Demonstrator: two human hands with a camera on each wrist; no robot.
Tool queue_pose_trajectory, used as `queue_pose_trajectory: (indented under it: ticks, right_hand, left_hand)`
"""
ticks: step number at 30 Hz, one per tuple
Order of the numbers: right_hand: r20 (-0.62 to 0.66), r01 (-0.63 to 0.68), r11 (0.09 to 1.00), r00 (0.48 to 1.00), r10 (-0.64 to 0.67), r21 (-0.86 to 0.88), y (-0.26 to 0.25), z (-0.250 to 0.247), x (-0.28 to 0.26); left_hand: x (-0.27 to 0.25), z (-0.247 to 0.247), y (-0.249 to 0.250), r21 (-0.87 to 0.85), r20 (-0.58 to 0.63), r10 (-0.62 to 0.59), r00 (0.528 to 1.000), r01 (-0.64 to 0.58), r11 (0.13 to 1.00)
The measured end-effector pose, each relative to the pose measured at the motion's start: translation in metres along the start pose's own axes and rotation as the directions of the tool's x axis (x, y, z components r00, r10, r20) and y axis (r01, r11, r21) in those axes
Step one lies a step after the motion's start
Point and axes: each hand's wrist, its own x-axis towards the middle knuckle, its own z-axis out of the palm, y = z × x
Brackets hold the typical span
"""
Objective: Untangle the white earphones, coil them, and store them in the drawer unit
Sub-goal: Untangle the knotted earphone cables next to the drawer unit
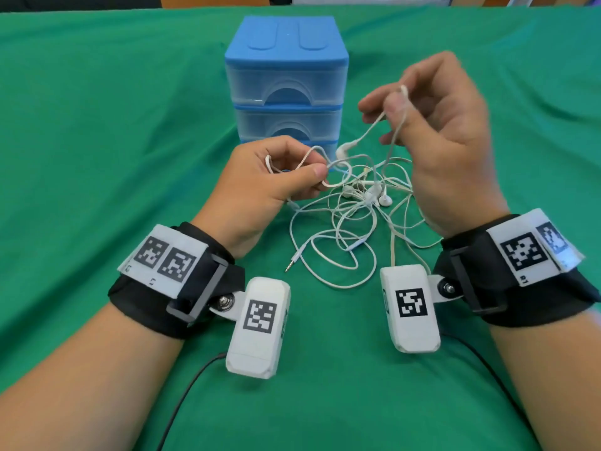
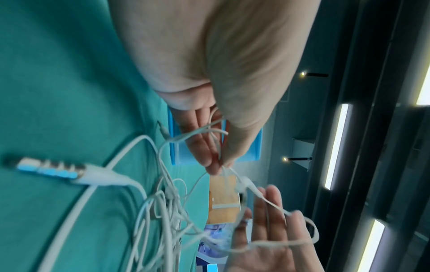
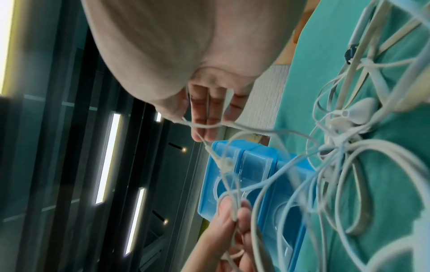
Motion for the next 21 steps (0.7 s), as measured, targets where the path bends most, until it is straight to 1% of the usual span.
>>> queue_pose_trajectory:
  ticks: [2,5,8,11,13,15,19,21]
  right_hand:
    - [-0.071,-0.006,0.994,0.997,0.014,0.111,-0.002,-0.004,0.002]
    - [-0.099,-0.017,0.976,0.994,0.04,0.217,-0.003,-0.005,0.002]
    - [-0.144,-0.016,0.962,0.988,0.057,0.272,-0.003,-0.006,0.002]
    - [-0.165,-0.078,0.957,0.978,0.128,0.278,0.0,-0.01,0.002]
    - [-0.117,-0.147,0.961,0.977,0.178,0.234,0.001,-0.013,0.001]
    - [-0.043,-0.183,0.971,0.98,0.192,0.156,0.004,-0.015,0.001]
    - [0.039,-0.14,0.99,0.989,0.141,-0.023,0.009,-0.01,0.0]
    - [0.142,-0.12,0.984,0.98,0.139,-0.135,0.01,-0.005,-0.002]
  left_hand:
    - [0.001,-0.005,0.0,-0.025,-0.014,-0.017,1.0,0.017,1.0]
    - [-0.001,-0.006,0.002,-0.035,0.005,-0.023,1.0,0.023,0.999]
    - [-0.001,-0.006,0.002,-0.054,-0.008,-0.034,0.999,0.034,0.998]
    - [0.002,-0.008,0.001,-0.086,-0.033,-0.049,0.998,0.046,0.995]
    - [0.003,-0.01,0.002,-0.127,-0.035,-0.064,0.997,0.06,0.99]
    - [0.004,-0.011,0.004,-0.17,-0.012,-0.059,0.998,0.056,0.984]
    - [0.002,-0.01,0.007,-0.225,0.051,-0.031,0.998,0.041,0.974]
    - [0.001,-0.009,0.007,-0.226,0.08,-0.023,0.997,0.041,0.973]
